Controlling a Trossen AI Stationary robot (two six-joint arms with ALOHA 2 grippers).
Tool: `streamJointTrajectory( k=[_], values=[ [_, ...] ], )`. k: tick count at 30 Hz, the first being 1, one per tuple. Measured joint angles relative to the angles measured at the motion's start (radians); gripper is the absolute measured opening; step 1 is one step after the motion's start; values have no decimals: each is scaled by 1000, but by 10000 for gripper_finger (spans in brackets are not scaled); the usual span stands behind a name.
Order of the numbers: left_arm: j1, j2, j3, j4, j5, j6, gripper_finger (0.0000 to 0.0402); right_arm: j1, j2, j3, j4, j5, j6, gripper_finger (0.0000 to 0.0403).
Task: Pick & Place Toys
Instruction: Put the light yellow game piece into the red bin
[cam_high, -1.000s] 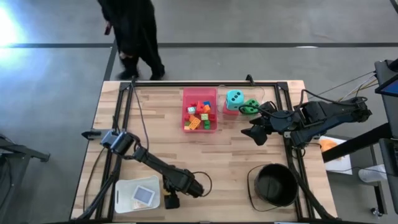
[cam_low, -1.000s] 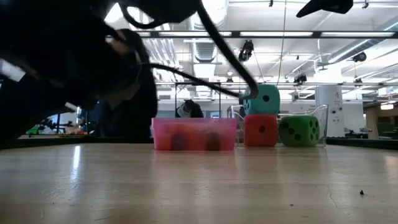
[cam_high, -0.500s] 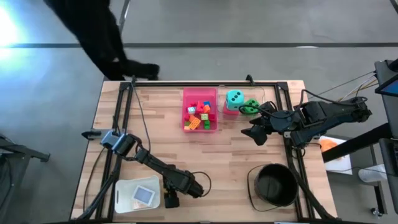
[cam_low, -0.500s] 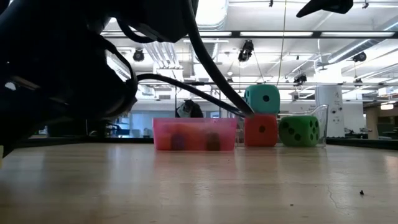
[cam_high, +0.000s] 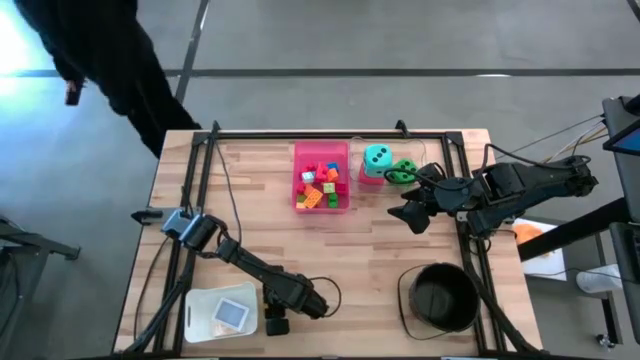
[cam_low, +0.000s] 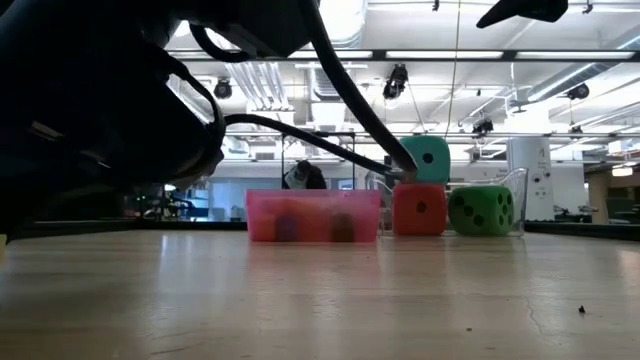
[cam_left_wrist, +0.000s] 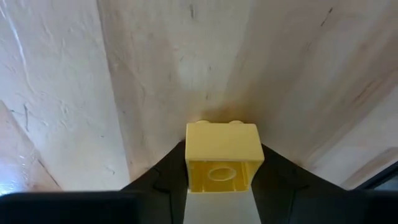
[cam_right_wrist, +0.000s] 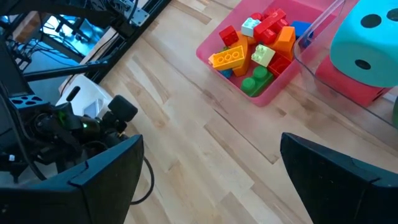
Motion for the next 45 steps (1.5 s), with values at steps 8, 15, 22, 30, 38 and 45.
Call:
streamJointTrajectory(
  k=[8,15,22,30,38,45],
  values=[
    [6,-9,0,35,1,-34,134,0,0,0,0,0,-1,370],
    [7,-15,12,58,-19,-52,134,0,0,0,0,0,0,370],
    [8,-15,36,87,-31,-23,134,0,0,0,0,0,-2,370],
    [10,-26,39,114,-71,-61,134,0,0,0,0,0,0,370],
    [35,-61,37,212,-116,-83,134,0,0,0,0,0,0,370],
    [85,-94,32,246,-162,-144,134,0,0,0,0,0,-2,370]
  ],
)
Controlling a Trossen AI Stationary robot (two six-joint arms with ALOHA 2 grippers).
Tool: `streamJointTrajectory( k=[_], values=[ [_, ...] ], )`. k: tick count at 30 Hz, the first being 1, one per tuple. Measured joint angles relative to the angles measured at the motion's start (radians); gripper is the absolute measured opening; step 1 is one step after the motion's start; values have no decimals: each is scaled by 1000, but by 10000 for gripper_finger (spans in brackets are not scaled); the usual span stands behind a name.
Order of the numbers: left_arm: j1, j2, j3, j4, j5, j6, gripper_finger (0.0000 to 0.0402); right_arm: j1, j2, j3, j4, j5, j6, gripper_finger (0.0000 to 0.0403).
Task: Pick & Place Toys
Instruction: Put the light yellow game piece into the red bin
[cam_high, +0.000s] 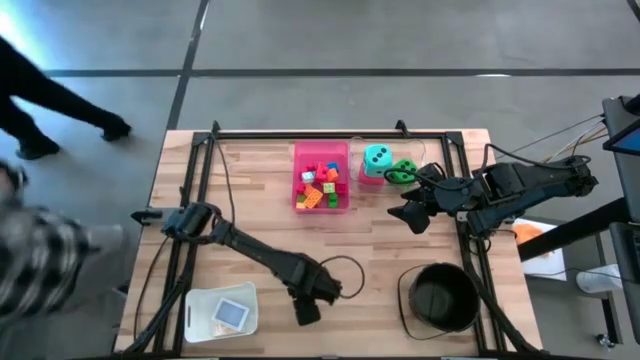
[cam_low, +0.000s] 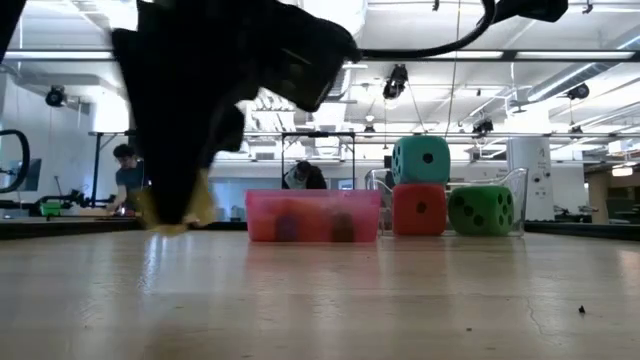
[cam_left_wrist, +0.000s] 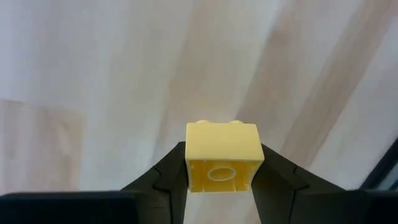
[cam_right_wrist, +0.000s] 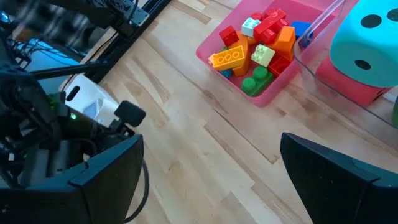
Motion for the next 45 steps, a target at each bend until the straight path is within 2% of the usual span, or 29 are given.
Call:
streamJointTrajectory(
  k=[7,18,30,37,41,45],
  values=[
    [53,-25,0,38,-40,-48,134,0,0,0,0,0,2,370],
    [124,-113,-1,73,-192,-31,134,0,0,0,0,0,1,370],
    [262,-237,-11,69,-226,26,134,0,0,0,0,0,2,370],
    [360,-403,-165,103,-241,-1,134,0,0,0,0,0,0,370],
    [433,-533,-305,259,-238,-57,134,0,0,0,1,0,1,370],
    [524,-605,-404,408,-209,-137,134,0,0,0,0,0,2,370]
  ],
)
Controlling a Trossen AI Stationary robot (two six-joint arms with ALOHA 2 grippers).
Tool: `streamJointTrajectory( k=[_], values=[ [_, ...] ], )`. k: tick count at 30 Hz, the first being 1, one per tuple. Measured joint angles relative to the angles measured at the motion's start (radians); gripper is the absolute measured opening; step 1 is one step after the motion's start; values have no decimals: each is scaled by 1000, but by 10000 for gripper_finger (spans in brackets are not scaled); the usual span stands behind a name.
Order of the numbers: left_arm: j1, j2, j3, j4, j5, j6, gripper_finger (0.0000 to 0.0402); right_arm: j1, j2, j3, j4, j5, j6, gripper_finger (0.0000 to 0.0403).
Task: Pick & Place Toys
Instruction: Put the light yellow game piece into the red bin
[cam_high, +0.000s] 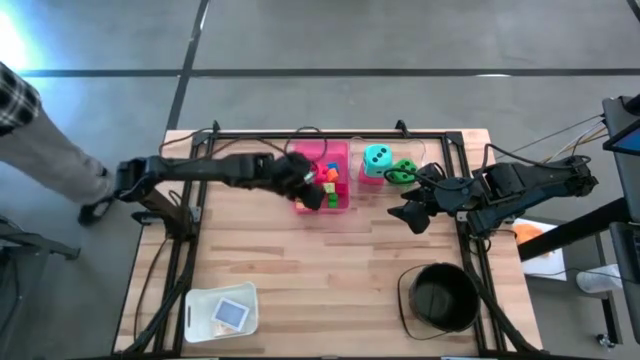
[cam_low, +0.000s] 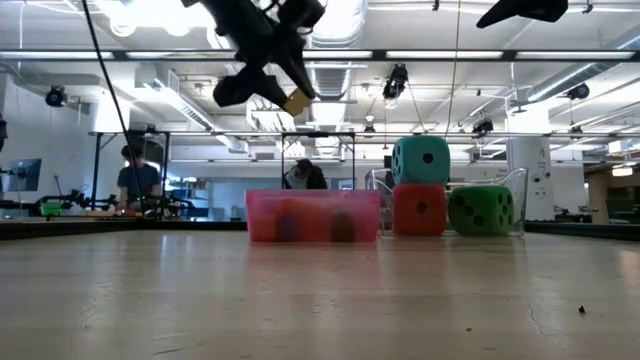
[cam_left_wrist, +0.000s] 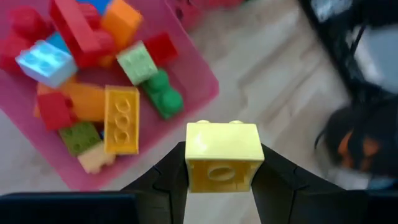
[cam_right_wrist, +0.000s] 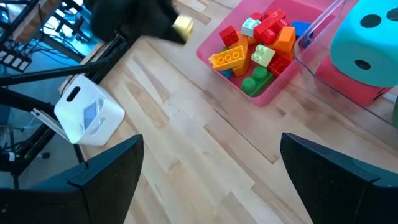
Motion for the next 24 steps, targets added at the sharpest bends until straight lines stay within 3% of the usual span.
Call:
streamJointTrajectory(
  k=[16,24],
  values=[
    [218,-8,-11,24,70,90,134,0,0,0,0,0,-2,370],
    [256,80,17,19,132,94,134,0,0,0,0,0,0,370]
  ],
)
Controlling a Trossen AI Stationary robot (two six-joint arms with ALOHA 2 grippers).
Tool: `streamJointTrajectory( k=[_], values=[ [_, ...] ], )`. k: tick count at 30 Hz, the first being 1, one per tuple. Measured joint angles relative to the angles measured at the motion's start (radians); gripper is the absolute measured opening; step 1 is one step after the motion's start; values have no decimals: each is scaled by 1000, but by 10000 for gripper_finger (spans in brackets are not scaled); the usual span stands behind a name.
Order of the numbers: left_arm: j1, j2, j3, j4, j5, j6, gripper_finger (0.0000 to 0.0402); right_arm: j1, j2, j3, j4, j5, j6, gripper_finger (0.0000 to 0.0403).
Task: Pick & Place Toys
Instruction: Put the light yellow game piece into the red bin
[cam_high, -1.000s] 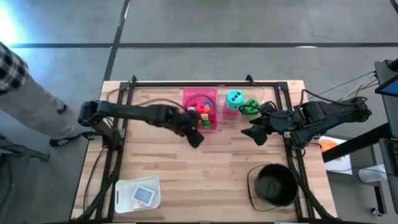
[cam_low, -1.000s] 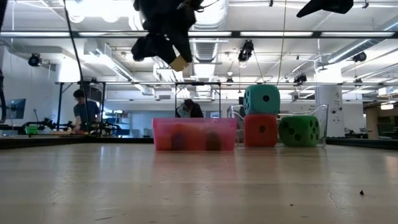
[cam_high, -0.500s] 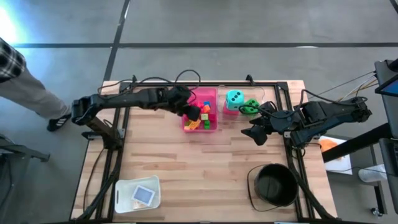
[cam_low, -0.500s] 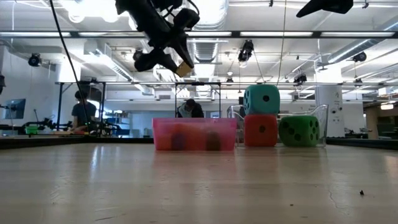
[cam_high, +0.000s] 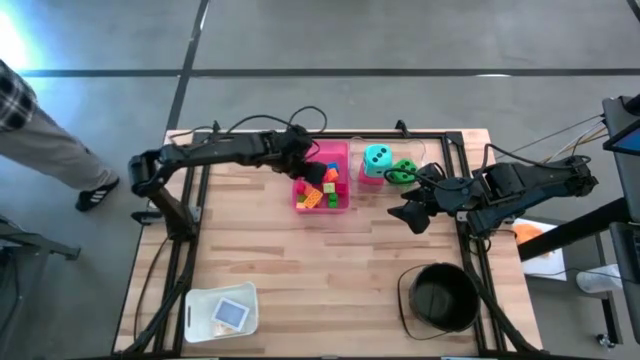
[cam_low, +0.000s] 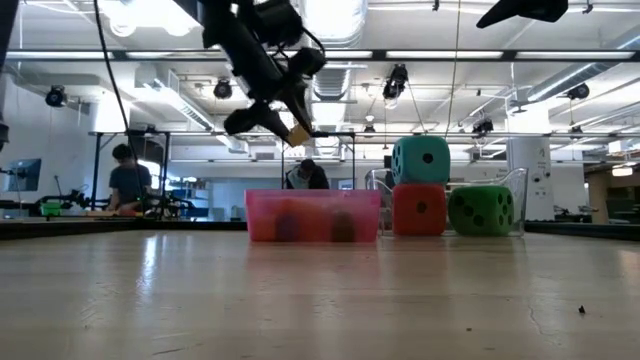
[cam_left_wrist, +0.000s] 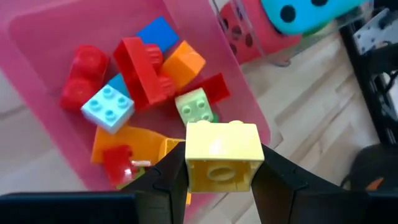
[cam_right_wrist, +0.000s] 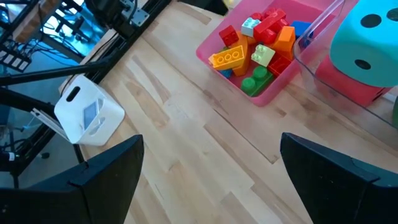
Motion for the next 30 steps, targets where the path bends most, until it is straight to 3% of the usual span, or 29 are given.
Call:
streamJointTrajectory(
  k=[12,30],
  values=[
    [26,193,148,-31,11,-1,134,0,0,0,0,0,0,370],
    [-19,226,152,-134,2,56,134,0,0,0,0,0,-2,370]
  ],
)
